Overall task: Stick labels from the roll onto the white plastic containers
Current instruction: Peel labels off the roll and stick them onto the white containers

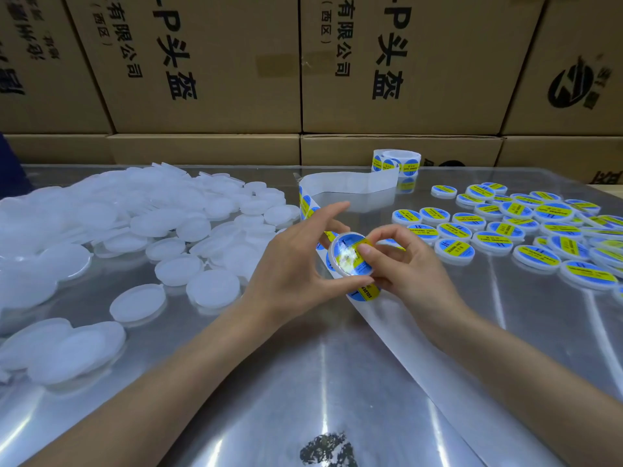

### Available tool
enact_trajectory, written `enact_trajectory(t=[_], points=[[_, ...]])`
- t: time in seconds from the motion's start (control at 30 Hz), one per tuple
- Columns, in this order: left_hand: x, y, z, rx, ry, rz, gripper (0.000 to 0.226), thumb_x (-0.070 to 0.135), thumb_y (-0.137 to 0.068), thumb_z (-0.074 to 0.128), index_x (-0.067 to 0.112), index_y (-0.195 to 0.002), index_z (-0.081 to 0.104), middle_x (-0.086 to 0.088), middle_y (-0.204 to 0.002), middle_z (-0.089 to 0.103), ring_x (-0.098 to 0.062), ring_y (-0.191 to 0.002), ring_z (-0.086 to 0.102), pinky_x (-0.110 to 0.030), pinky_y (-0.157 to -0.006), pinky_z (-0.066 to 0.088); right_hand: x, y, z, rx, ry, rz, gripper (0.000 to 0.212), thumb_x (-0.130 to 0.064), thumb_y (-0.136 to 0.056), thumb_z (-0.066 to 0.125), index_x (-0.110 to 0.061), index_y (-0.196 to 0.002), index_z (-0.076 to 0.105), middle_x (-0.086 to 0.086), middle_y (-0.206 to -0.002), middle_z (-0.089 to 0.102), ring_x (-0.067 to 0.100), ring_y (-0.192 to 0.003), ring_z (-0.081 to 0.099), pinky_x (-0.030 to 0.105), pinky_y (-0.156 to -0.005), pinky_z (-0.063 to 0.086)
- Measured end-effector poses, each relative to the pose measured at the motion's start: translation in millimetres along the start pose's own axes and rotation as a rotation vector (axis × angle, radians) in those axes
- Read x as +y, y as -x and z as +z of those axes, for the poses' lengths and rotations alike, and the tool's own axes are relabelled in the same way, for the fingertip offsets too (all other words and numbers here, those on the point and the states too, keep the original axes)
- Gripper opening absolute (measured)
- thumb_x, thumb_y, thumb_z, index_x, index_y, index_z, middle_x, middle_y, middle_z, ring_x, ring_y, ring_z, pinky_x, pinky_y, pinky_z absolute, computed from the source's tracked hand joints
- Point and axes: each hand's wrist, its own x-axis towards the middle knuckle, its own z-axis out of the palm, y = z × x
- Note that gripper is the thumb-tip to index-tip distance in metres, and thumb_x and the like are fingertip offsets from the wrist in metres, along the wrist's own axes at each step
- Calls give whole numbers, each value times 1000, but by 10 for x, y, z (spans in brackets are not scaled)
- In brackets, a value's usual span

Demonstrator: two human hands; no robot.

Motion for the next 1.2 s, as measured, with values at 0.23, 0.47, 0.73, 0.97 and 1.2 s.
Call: enact_trajectory(t=[0.23, 0.47, 0.73, 0.97, 1.2], points=[[-3, 16, -22, -42, -23, 9, 81, 41, -61, 86, 15, -130, 50, 10, -103, 66, -1, -80, 55, -27, -77, 51, -33, -59, -87, -73, 143, 93, 70, -13, -84, 68, -52, -130, 33, -9, -116, 57, 15, -102, 64, 37, -80, 57], [39, 6, 4, -14, -21, 41, 67, 44, -67, 78, 13, -123, 58, 8, -107, 66, -3, -84, 58, -29, -79, 51, -79, -20, -108, -211, 198, 235, 73, -60, -55, 67, -7, -106, 62, 7, -74, 57, 18, -69, 54, 33, -66, 50], [48, 45, 71, -204, -40, -44, 70, 52, -84, 54, 12, -140, 42, 6, -146, 40, -7, -133, 39, -20, -109, 31, -57, -2, -8, -125, 233, 159, 66, -43, -98, 37, -21, -36, 37, -3, -32, 29, 9, -31, 25, 16, -35, 22], [113, 28, 121, -246, -64, 16, 41, 25, -92, 50, 10, -131, 54, -3, -138, 51, -15, -131, 45, -31, -109, 34, 1, -36, 27, -20, -93, 319, 72, -36, -101, 31, -18, -32, 44, 3, -31, 31, 11, -28, 24, 15, -32, 21], [59, 50, 144, -63, -191, 249, 25, -1, -77, 68, 5, -100, 74, -6, -106, 71, -23, -99, 68, -34, -81, 56, 0, -80, 28, 6, -96, 410, 50, -37, -100, 37, -16, -56, 47, -1, -39, 41, 9, -31, 29, 14, -34, 25]])
